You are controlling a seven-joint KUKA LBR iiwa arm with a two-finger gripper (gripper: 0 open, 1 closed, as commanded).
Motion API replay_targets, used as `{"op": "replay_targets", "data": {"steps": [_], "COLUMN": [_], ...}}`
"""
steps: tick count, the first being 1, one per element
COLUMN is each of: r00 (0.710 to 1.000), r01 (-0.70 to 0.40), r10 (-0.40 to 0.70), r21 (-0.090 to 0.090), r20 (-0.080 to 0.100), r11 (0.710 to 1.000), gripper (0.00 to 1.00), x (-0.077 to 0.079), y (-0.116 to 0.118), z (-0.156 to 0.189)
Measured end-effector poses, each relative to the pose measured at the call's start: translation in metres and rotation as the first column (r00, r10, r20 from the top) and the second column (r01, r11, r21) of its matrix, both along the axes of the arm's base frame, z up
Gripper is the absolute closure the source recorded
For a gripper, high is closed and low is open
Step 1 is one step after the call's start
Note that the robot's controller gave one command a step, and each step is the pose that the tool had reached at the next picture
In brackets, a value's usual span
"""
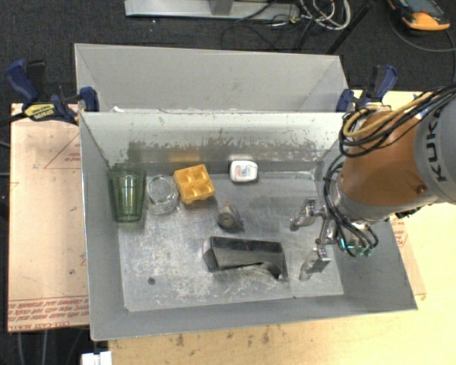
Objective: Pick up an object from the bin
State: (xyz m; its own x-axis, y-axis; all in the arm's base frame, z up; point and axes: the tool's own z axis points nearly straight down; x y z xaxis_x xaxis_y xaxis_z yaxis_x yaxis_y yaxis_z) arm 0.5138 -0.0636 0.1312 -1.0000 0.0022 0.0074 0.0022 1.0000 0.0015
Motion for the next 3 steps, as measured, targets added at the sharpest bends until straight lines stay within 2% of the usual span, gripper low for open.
{"op": "replay_targets", "data": {"steps": [1, 2, 3], "r00": [1.0, 0.996, 0.996], "r01": [-0.002, -0.083, -0.081], "r10": [0.002, 0.083, 0.081], "r21": [-0.001, -0.007, -0.005], "r20": [0.007, 0.012, 0.041], "r11": [1.0, 0.997, 0.997], "gripper": [0.0, 1.0, 0.0], "x": [0.002, 0.073, 0.078], "y": [0.0, 0.079, 0.081], "z": [0.004, -0.053, -0.051]}}
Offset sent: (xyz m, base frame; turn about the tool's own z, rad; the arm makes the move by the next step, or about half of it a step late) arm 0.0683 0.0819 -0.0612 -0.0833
